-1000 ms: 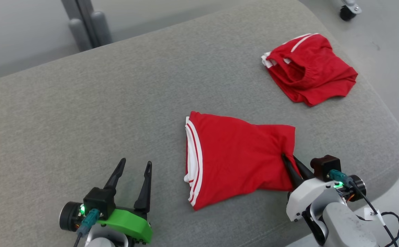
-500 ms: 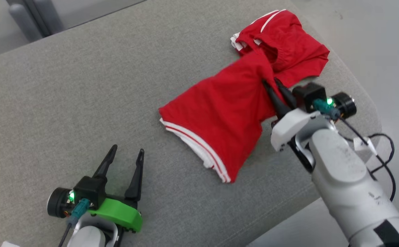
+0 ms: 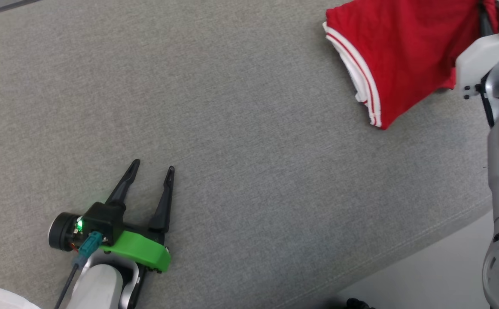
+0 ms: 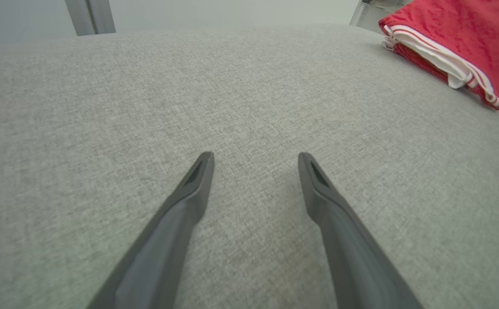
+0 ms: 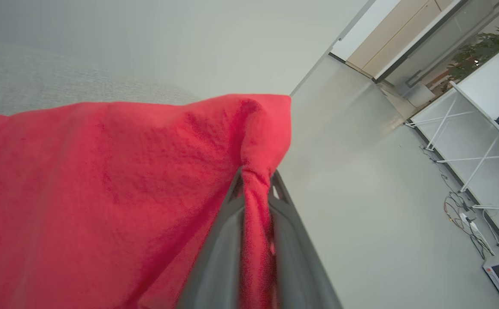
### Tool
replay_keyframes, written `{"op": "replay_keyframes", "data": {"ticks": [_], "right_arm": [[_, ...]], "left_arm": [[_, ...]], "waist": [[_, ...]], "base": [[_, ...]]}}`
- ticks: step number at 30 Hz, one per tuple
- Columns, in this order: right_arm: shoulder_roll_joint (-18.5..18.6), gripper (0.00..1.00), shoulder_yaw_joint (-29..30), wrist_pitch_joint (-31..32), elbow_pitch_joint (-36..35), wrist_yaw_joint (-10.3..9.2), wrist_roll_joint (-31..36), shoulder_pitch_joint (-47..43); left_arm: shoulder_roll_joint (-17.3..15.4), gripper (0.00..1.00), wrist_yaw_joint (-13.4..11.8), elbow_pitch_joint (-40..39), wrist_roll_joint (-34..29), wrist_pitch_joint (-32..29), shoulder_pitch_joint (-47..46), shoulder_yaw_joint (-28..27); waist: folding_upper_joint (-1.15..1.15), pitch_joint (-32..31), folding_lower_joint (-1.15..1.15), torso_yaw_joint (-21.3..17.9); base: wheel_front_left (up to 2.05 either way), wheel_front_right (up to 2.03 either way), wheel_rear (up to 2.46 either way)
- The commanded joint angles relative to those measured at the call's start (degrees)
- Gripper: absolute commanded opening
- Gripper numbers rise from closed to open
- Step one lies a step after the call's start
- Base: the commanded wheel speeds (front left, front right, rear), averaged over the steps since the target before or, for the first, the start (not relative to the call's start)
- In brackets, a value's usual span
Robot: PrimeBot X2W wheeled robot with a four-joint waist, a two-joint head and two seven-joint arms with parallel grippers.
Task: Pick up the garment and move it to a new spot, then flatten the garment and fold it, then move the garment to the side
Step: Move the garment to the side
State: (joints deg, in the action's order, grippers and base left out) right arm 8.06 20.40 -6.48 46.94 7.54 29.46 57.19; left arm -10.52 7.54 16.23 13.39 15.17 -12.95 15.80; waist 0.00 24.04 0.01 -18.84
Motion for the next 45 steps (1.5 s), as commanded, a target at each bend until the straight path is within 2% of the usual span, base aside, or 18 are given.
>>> {"op": "replay_keyframes", "data": {"ticks": [1,2,6,9,11,13,18,23,29,38,45], "right_arm": [[0.0,0.60,3.0,-0.2,-1.3,-0.12,2.2,-1.2],[-0.5,1.00,6.1,-1.1,-2.4,-0.12,3.5,-1.4],[-2.5,1.00,12.6,-5.1,-4.2,-0.12,6.0,-1.2],[-3.8,1.00,13.5,-7.9,-4.4,-0.12,5.0,0.0],[-4.7,1.00,11.4,-8.7,-4.9,-0.12,2.7,0.2],[-5.0,1.00,6.4,-8.7,-8.1,-0.12,-2.5,0.0],[-5.0,1.00,-8.7,-8.7,-19.0,-0.12,-20.2,-6.5],[-5.0,1.00,-16.2,-8.7,-26.2,-0.11,-28.6,-14.5],[-5.1,1.00,-21.3,-8.7,-24.1,-0.11,-33.3,-25.8],[-5.0,1.00,-20.8,-8.7,-21.1,-0.11,-36.2,-38.1],[-5.0,1.00,-19.0,-8.8,-22.0,-0.11,-37.2,-44.5]], "left_arm": [[-0.5,1.00,-0.2,0.3,0.3,-0.1,-0.6,-0.3],[-0.5,1.00,-0.2,0.4,0.3,-0.1,-0.7,-0.4],[-0.5,1.00,-0.2,0.6,0.4,-0.1,-0.5,-1.4],[0.0,1.00,-0.2,0.5,0.3,-0.1,-0.3,-2.4],[0.4,1.00,-0.2,0.5,0.1,-0.1,-0.1,-3.1],[0.6,1.00,-0.2,0.7,-0.2,-0.1,0.2,-3.7],[1.6,1.00,-0.2,1.0,-0.6,-0.1,0.7,-6.2],[3.0,1.00,-0.2,1.7,-1.0,-0.1,1.2,-9.9],[4.9,1.00,-0.2,3.0,-2.3,-0.1,2.4,-14.6],[6.8,1.00,-0.2,4.7,-2.5,-0.1,5.7,-16.6],[7.2,1.00,-0.2,5.1,-3.1,-0.1,9.6,-17.8]], "waist": [[0.00,1.0,-0.01,1.4],[0.00,1.0,-0.01,1.5],[0.00,0.4,-0.01,1.5],[0.00,-0.5,-0.01,1.4],[0.00,-1.2,-0.01,1.4],[0.00,-1.9,-0.01,1.6],[0.00,-4.1,-0.01,3.1],[0.00,-6.6,-0.01,5.7],[0.00,-10.5,-0.01,10.9],[0.00,-16.2,-0.01,17.5],[0.00,-20.1,-0.01,19.9]], "base": [[0.00,0.00,0.00],[0.00,0.00,0.00],[0.00,0.00,0.00],[0.00,0.00,0.00],[0.00,0.00,0.00],[0.00,0.00,0.00],[0.00,0.00,0.00],[0.00,0.00,0.00],[0.00,0.00,0.00],[0.00,0.00,0.00],[0.00,0.00,0.00]]}}
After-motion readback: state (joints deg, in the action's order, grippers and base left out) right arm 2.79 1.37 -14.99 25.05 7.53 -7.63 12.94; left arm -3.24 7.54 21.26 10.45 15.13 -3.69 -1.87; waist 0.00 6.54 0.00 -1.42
